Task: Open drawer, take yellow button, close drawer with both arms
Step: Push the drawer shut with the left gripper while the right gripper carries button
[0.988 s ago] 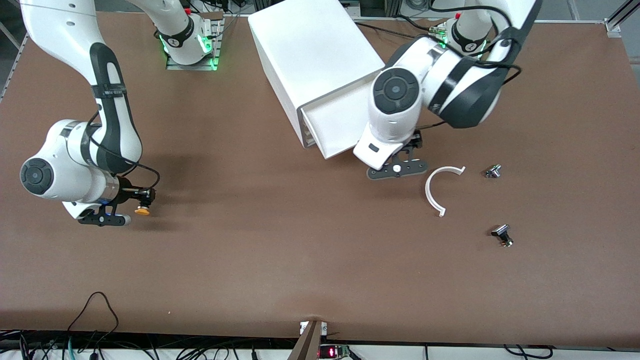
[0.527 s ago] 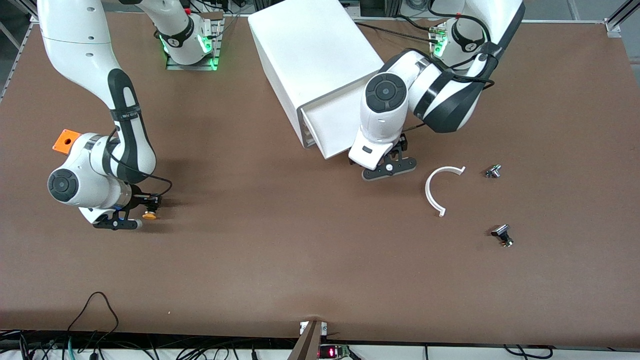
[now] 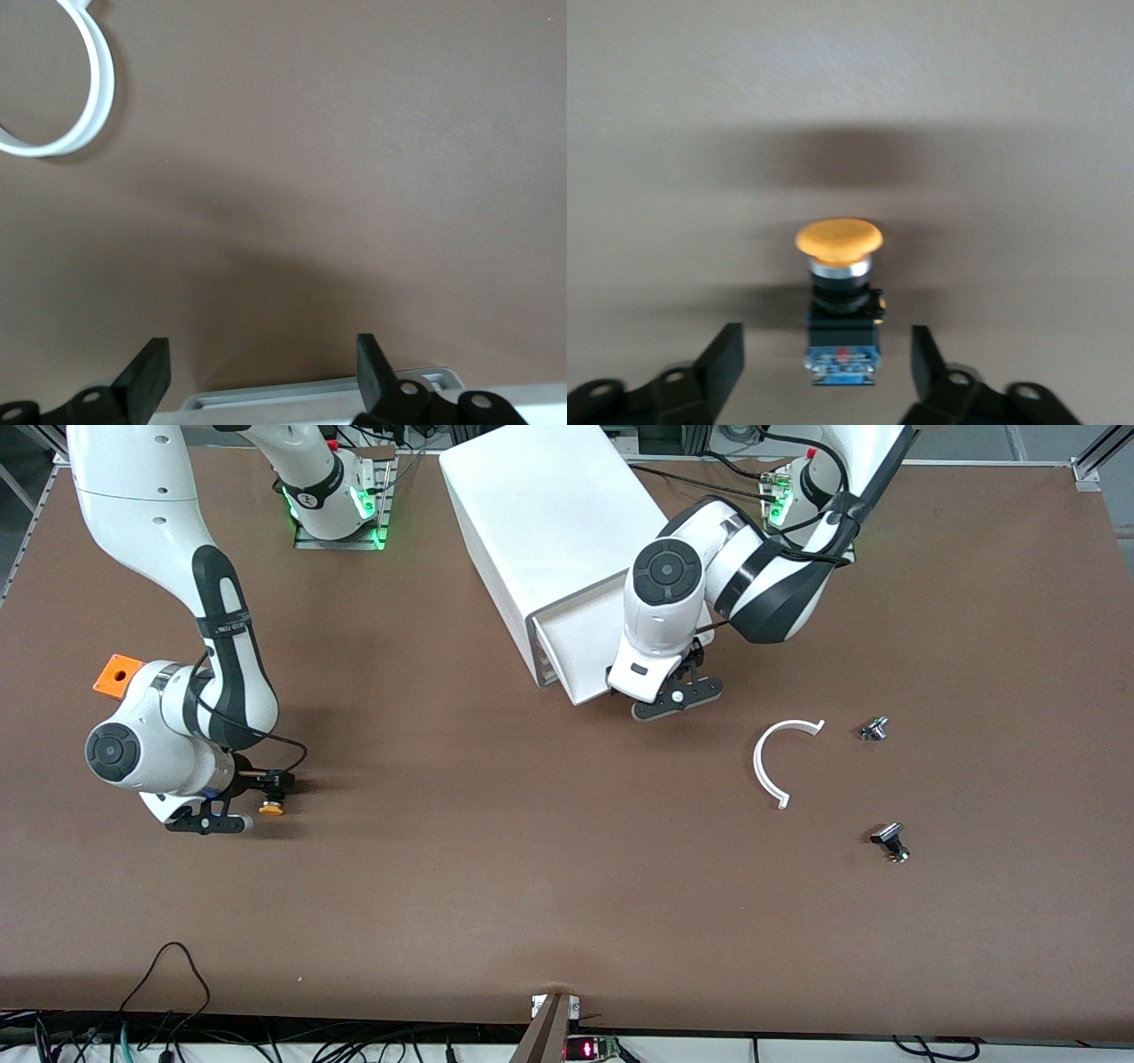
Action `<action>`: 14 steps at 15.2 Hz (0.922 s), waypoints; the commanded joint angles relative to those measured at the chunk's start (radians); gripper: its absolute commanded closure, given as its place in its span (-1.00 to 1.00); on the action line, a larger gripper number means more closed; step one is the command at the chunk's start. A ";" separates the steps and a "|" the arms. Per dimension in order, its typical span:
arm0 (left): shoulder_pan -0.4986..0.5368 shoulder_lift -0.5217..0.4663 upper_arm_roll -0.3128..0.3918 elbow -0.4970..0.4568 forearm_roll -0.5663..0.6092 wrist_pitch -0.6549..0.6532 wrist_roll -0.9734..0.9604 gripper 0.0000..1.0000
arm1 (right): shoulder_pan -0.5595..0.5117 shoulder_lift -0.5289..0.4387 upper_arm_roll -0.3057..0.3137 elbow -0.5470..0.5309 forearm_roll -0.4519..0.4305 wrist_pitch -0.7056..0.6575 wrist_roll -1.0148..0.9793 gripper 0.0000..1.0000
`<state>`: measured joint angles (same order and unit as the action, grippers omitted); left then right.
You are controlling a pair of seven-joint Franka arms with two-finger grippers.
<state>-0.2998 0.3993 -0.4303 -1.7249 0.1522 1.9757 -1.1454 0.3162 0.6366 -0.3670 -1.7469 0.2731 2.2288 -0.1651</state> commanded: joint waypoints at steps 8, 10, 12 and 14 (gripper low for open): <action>0.016 -0.056 -0.110 -0.090 -0.151 -0.046 -0.096 -0.95 | 0.027 -0.199 -0.001 -0.002 0.008 -0.060 -0.025 -0.98; 0.005 -0.053 -0.116 -0.091 -0.154 -0.058 -0.089 -0.96 | 0.027 -0.229 -0.004 0.004 -0.002 -0.093 -0.027 -0.98; 0.004 -0.048 -0.140 -0.093 -0.154 -0.063 -0.089 -0.96 | 0.041 -0.251 -0.003 0.038 -0.049 -0.153 -0.004 -0.98; 0.004 -0.045 -0.150 -0.091 -0.154 -0.096 -0.089 -0.96 | 0.067 -0.288 -0.004 0.053 -0.101 -0.198 0.082 -0.98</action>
<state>-0.3013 0.3831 -0.5588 -1.7918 0.0289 1.9139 -1.2351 0.3532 0.3926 -0.3678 -1.7086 0.2228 2.0837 -0.1521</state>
